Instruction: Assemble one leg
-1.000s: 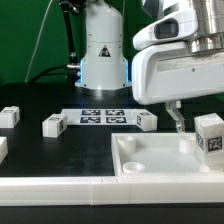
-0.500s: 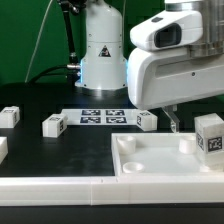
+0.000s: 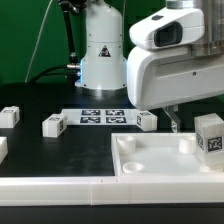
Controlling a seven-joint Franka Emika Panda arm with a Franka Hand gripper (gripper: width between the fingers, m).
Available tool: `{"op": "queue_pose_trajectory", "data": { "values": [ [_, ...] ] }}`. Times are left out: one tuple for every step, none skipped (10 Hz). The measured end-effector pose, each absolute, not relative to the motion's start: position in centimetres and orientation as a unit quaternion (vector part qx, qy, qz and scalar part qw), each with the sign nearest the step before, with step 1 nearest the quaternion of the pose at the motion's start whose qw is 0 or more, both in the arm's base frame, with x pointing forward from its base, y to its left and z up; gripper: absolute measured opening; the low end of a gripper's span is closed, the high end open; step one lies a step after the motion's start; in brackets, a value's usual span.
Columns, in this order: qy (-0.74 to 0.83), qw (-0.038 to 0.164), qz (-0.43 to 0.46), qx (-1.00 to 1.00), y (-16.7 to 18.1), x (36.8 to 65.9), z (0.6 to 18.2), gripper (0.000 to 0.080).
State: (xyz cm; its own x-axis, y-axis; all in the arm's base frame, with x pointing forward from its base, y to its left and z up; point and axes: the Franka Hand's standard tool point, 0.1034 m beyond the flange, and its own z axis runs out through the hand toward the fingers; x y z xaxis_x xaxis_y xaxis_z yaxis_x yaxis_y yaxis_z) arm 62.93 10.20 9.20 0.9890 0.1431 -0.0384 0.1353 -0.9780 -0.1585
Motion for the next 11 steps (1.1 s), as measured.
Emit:
{"op": "queue_pose_trajectory", "data": {
  "values": [
    [-0.07,0.078,0.025,-0.994,10.19,62.93,9.2,0.0501],
    [-0.07,0.078,0.025,-0.994,10.2,62.93,9.2,0.0363],
    [-0.07,0.078,0.025,-0.994,10.2,62.94,9.21,0.0291],
    [-0.07,0.078,0.025,-0.994,10.21,62.94,9.21,0.0291],
    [-0.056,0.078,0.026,-0.995,10.21,62.94,9.21,0.0291],
    [-0.056,0.078,0.026,-0.995,10.22,62.93,9.21,0.0291],
    [0.015,0.08,0.025,-0.996,10.46,62.86,9.17,0.0291],
    [0.095,0.078,0.026,-0.992,10.54,62.65,9.18,0.0291],
    [0.149,0.077,0.028,-0.986,10.57,62.63,9.18,0.0291],
    [0.196,0.076,0.031,-0.977,10.59,62.62,9.17,0.0291],
    [0.277,0.072,0.036,-0.958,10.77,62.57,9.19,0.0291]
  ]
}}
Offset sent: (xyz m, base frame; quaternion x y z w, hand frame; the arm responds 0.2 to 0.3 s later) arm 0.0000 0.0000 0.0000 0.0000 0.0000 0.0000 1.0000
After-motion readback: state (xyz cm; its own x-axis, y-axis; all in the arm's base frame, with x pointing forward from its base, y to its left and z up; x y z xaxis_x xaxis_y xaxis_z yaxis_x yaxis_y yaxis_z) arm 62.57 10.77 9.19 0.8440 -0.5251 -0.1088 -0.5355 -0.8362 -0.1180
